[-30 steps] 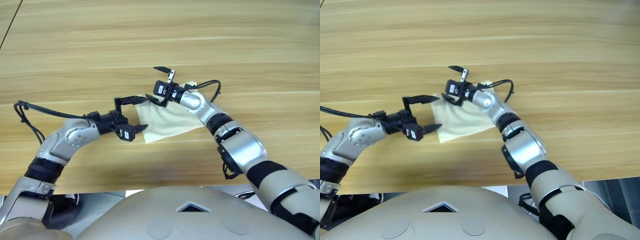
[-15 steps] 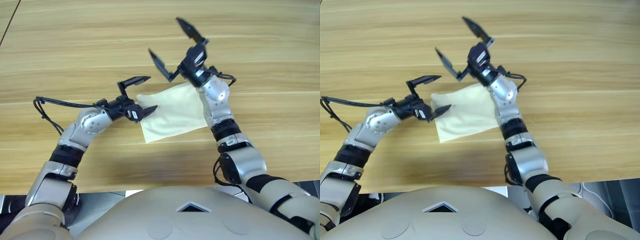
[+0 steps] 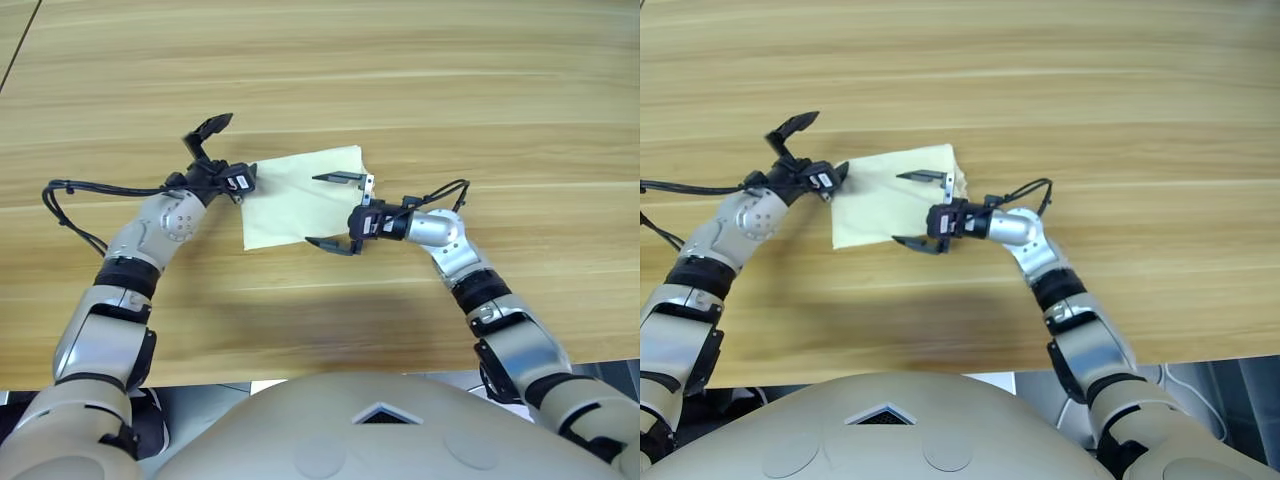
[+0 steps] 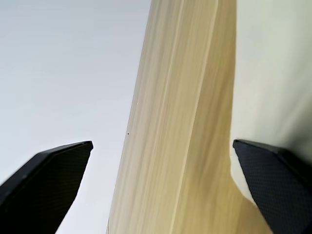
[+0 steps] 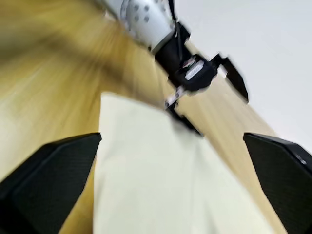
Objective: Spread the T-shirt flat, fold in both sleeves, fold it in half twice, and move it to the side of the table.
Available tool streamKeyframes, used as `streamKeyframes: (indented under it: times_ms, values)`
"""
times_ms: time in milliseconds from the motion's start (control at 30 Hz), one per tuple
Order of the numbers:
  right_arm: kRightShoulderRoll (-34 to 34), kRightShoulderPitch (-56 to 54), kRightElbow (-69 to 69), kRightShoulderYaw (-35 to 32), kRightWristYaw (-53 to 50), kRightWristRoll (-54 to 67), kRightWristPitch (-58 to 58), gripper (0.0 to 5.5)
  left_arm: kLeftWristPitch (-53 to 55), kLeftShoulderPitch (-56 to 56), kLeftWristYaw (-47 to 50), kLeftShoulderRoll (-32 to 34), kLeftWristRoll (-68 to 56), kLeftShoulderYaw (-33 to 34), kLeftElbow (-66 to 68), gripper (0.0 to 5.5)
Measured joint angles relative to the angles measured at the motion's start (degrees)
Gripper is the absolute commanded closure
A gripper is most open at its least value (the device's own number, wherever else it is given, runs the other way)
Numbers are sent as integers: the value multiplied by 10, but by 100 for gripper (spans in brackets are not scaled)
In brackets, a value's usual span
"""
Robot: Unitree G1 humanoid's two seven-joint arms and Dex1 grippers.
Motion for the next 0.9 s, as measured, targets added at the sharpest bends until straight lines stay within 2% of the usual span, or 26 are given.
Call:
streamKeyframes:
  times_ms: [167,367,533,700,800,900]
  values:
    - [26,-15,12,-9,-17,17,-1,10,-73,35,-59,-18,-101,4,-56,13]
    - [46,-33,13,-17,-28,21,-1,10,-19,27,-119,-46,-324,120,-118,13]
    - [54,-40,29,-16,-37,15,-1,10,-11,21,-98,-71,-369,188,-132,13]
    - [48,-84,103,45,-133,-128,2,10,-31,16,-90,-85,-382,219,-140,13]
    - [62,-156,167,105,-247,-214,17,10,-35,16,-90,-98,-381,220,-137,13]
    - [71,-206,224,136,-377,-258,87,10,-42,16,-88,-99,-380,222,-132,13]
